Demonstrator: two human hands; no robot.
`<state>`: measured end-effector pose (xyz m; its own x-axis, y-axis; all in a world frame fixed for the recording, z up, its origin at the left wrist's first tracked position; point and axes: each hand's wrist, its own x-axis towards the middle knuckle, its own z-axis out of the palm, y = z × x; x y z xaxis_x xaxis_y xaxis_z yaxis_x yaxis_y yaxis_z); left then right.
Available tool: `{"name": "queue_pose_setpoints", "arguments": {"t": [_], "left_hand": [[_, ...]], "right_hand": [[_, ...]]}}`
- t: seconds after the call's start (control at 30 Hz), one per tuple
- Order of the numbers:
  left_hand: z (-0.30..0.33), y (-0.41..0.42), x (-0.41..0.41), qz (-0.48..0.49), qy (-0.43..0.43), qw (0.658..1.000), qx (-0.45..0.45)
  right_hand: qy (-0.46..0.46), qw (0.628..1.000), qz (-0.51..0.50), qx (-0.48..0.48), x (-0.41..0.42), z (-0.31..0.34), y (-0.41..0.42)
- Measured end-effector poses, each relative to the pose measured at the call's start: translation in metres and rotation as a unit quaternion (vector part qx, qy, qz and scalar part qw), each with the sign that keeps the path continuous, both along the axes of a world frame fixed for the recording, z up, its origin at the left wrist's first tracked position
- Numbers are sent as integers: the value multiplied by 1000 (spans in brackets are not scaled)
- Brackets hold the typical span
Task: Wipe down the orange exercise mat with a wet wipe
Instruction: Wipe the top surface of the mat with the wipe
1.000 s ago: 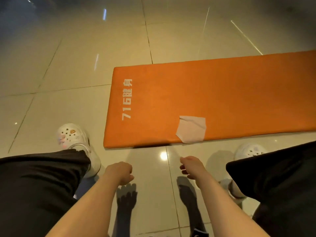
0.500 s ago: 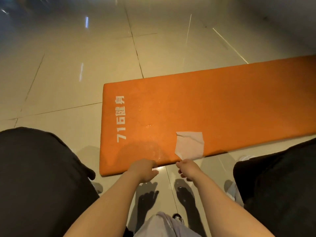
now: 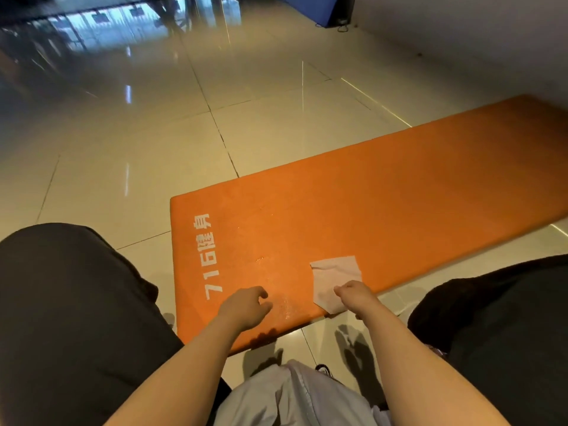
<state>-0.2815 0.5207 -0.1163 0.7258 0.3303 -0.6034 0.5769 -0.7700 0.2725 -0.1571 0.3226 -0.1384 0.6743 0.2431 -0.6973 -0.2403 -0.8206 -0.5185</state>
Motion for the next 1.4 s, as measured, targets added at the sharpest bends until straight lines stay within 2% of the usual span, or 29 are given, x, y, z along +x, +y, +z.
{"name": "queue_pose_setpoints", "arguments": {"t": [0.17,0.23,0.33,0.43,0.5,0.57,0.67,0.77,0.87,0.93,1.07,1.17,1.23,1.3,1.4], "left_hand": [[-18,-31,11,54,-60,995,-66],[-33,-39,9,80,-59,990,-102],[-61,-35,-5,147,-36,980,-131],[-91,-22,-10,253,-19,957,-139],[-111,-11,0,297,-48,943,-143],[-128,5,18,300,-87,943,-115],[-147,34,50,306,-113,945,-26],[-170,65,85,337,-78,935,78],[-202,93,114,358,-35,923,138],[-222,98,123,343,-50,922,174],[-240,91,120,363,-93,897,234],[-239,92,117,368,-88,892,249],[-242,92,119,366,-100,889,256],[-244,90,119,366,-113,885,264],[-246,88,117,363,-123,883,271]], "right_hand": [[-25,999,21,29,4,-10,26],[-25,999,29,20,2,-25,28],[-7,1000,-24,-18,-5,-56,19],[-56,996,-63,-37,-9,-93,16],[-109,992,-44,-36,-3,-112,18],[-153,987,-14,-48,12,-126,18],[-171,983,5,-61,43,-143,18],[-169,980,21,-103,61,-163,34],[-204,969,43,-135,68,-184,61],[-267,947,117,-137,75,-196,76],[-393,874,259,-118,100,-222,102],[-408,847,326,-100,122,-225,131],[-395,852,334,-77,150,-226,150],[-388,870,296,-74,189,-225,158],[-374,895,202,-136,256,-219,141]]}}
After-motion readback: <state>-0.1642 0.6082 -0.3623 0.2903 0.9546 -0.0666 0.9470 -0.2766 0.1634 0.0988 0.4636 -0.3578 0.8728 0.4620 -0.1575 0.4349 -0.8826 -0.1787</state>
